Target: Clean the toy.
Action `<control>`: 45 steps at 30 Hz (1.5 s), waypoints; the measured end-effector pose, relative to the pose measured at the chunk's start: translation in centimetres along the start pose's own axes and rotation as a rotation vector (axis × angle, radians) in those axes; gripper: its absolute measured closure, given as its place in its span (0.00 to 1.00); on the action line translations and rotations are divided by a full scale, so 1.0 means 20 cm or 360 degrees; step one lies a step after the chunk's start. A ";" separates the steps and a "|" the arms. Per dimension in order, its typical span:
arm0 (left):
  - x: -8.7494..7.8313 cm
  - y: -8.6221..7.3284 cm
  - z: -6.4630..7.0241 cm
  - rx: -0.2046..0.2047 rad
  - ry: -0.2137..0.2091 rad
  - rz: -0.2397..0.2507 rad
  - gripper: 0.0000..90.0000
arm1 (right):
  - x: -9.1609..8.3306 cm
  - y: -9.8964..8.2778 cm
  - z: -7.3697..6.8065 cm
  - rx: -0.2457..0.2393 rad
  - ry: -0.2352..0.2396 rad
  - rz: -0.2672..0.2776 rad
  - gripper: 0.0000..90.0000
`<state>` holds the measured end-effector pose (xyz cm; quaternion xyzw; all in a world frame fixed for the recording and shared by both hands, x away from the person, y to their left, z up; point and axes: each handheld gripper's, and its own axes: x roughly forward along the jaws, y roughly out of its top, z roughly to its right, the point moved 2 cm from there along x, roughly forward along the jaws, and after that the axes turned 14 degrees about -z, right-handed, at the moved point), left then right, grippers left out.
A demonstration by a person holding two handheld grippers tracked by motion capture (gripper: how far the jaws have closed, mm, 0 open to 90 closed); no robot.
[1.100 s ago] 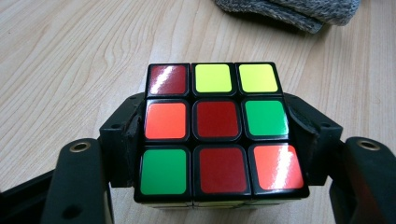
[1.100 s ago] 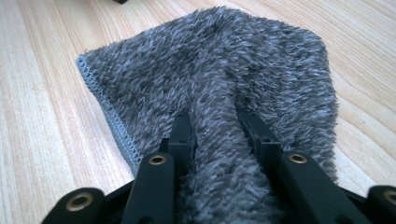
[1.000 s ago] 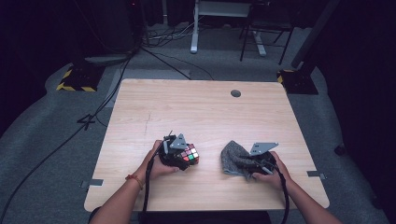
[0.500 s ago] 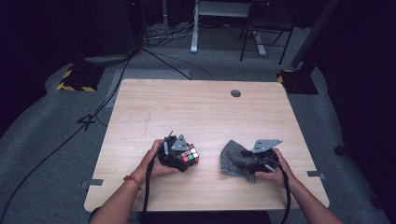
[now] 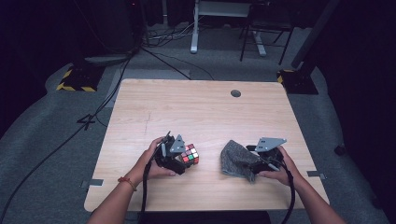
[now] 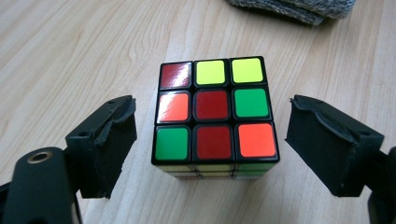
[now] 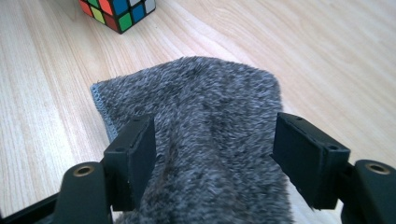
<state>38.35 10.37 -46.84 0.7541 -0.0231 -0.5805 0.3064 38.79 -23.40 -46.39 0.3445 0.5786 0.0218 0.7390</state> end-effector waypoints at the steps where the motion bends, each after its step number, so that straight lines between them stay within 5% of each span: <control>1: -0.01 0.00 0.00 0.0005 0.0006 0.0015 0.18 | -0.01 0.00 0.00 -0.0005 -0.0006 0.0004 0.34; 11: -0.12 -0.08 0.03 0.0050 0.0121 -0.0029 0.19 | -0.12 -0.08 0.04 0.0025 -0.0107 -0.0004 0.34; 19: -0.16 -0.20 0.02 -0.0004 0.0162 -0.0083 0.19 | -0.19 -0.25 0.07 0.0127 -0.0187 -0.0006 0.32; 30: -0.17 -0.38 0.02 -0.0145 0.0147 -0.0123 0.19 | -0.23 -0.47 0.11 0.0262 -0.0260 -0.0053 0.31; 45: -0.09 -0.52 -0.02 -0.0285 0.0078 -0.0205 0.19 | -0.17 -0.74 0.18 0.0572 -0.0247 -0.0067 0.29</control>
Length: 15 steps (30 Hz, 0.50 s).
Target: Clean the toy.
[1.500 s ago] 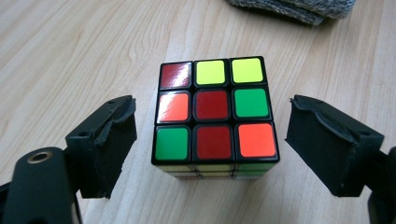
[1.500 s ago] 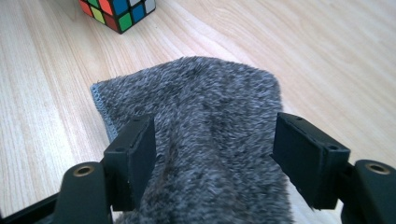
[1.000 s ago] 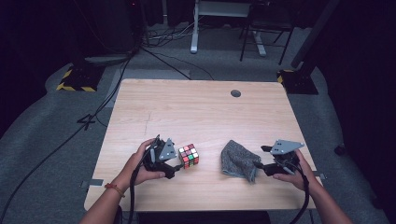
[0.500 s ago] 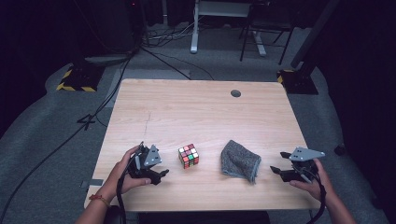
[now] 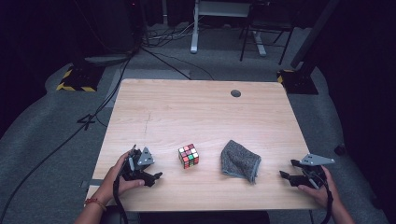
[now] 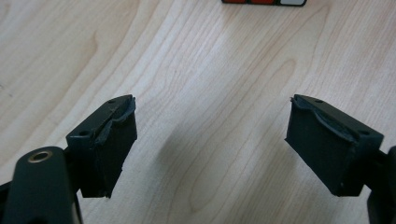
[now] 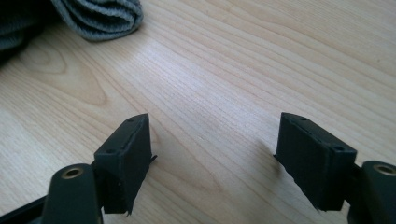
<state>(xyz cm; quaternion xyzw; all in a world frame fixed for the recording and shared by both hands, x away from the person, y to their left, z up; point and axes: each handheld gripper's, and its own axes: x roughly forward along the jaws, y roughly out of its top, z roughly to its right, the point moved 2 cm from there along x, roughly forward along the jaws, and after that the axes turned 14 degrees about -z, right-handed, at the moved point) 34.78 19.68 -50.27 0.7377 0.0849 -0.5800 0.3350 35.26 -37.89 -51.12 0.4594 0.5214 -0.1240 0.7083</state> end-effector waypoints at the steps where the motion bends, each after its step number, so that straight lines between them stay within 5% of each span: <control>1: 0.01 -0.01 0.00 -0.0004 0.0004 -0.0013 0.19 | 0.00 -0.01 0.01 0.0023 0.0021 0.0011 0.28; 4: 0.02 -0.05 -0.03 -0.0025 -0.0054 0.0038 0.18 | 0.01 -0.02 0.02 0.0057 0.0027 0.0068 0.28; 7: 0.04 -0.08 -0.06 -0.0112 -0.0151 0.0105 0.17 | 0.02 -0.03 0.02 0.0056 0.0017 0.0076 0.28; 9: 0.05 -0.10 -0.06 -0.0126 -0.0161 0.0166 0.16 | 0.02 -0.03 0.02 0.0059 0.0014 0.0076 0.27; 15: 0.05 -0.10 -0.06 -0.0146 -0.0138 0.0156 0.15 | 0.02 -0.02 0.02 0.0063 0.0012 0.0075 0.27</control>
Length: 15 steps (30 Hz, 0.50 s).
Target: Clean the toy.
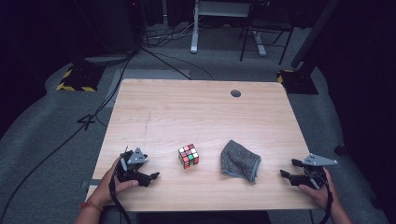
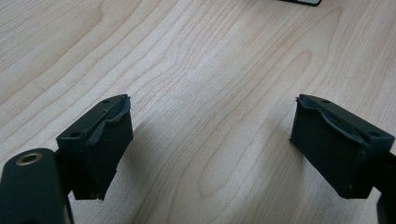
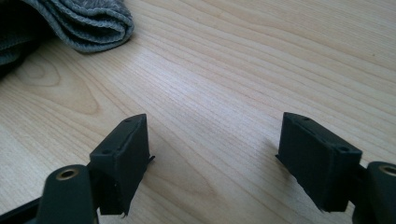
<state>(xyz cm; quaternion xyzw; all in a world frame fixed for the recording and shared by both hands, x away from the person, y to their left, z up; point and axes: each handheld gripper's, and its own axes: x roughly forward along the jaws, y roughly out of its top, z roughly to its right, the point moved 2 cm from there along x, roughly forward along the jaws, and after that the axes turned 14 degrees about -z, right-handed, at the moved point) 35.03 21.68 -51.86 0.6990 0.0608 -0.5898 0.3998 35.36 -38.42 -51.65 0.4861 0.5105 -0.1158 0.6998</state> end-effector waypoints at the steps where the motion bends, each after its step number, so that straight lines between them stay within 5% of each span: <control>1: 0.00 0.00 0.00 -0.0003 0.0001 0.0001 0.15 | 0.00 0.00 0.00 0.0000 0.0000 0.0000 0.27; 15: 0.00 0.00 0.00 -0.0021 0.0014 0.0002 0.15 | 0.00 0.00 0.00 0.0002 0.0000 0.0000 0.27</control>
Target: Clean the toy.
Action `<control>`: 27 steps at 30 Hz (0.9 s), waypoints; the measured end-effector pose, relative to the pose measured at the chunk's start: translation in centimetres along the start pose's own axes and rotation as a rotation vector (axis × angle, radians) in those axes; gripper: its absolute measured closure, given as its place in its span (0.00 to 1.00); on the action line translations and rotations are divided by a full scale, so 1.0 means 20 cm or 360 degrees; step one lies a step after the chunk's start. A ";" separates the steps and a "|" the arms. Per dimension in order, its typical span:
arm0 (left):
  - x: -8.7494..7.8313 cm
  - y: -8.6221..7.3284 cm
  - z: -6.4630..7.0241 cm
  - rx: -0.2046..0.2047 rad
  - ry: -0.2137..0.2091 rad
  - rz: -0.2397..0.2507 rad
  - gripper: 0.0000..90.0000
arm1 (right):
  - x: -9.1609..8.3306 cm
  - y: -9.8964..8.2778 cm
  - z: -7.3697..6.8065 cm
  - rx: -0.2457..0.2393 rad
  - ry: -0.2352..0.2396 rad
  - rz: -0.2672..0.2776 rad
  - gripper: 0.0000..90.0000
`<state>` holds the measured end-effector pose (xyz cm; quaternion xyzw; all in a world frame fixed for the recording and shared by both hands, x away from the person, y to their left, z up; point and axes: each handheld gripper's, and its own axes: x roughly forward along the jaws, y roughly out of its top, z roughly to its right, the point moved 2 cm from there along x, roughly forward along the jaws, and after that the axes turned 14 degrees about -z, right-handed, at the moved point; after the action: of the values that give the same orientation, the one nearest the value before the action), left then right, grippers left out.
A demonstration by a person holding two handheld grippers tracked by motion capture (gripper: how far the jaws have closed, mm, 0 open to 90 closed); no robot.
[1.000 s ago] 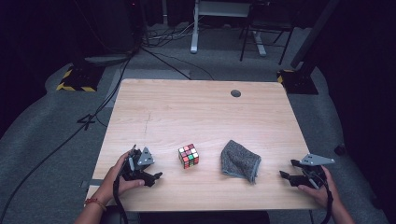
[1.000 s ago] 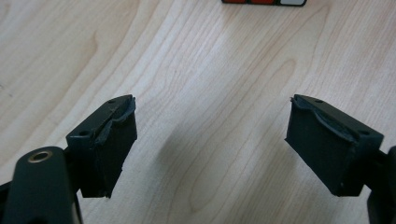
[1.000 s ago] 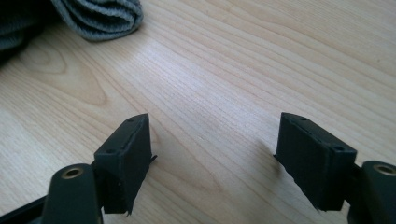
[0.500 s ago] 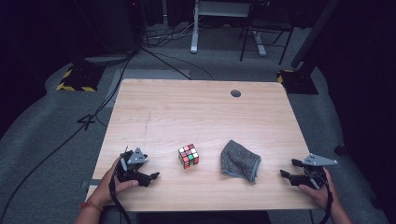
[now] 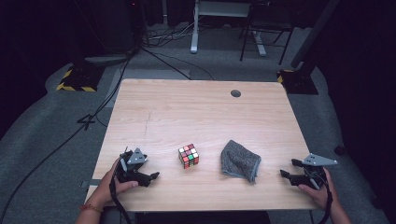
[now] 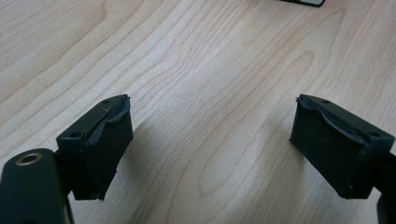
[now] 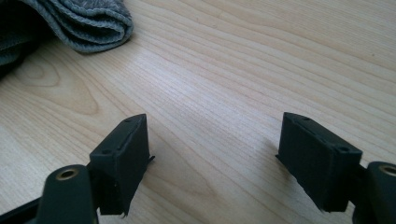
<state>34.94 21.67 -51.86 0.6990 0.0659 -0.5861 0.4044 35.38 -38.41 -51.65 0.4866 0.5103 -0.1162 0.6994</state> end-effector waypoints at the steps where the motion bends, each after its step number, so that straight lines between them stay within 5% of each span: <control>1: 0.00 0.00 0.00 0.0001 -0.0001 -0.0001 0.15 | 0.00 0.00 0.00 0.0000 0.0000 0.0000 0.27; 27: 0.00 0.00 -0.01 -0.0011 0.0003 0.0001 0.15 | 0.00 0.00 0.00 -0.0001 -0.0001 0.0000 0.27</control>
<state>35.06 21.69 -51.86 0.6982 0.0683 -0.5851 0.4069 35.38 -38.41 -51.65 0.4865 0.5102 -0.1162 0.6996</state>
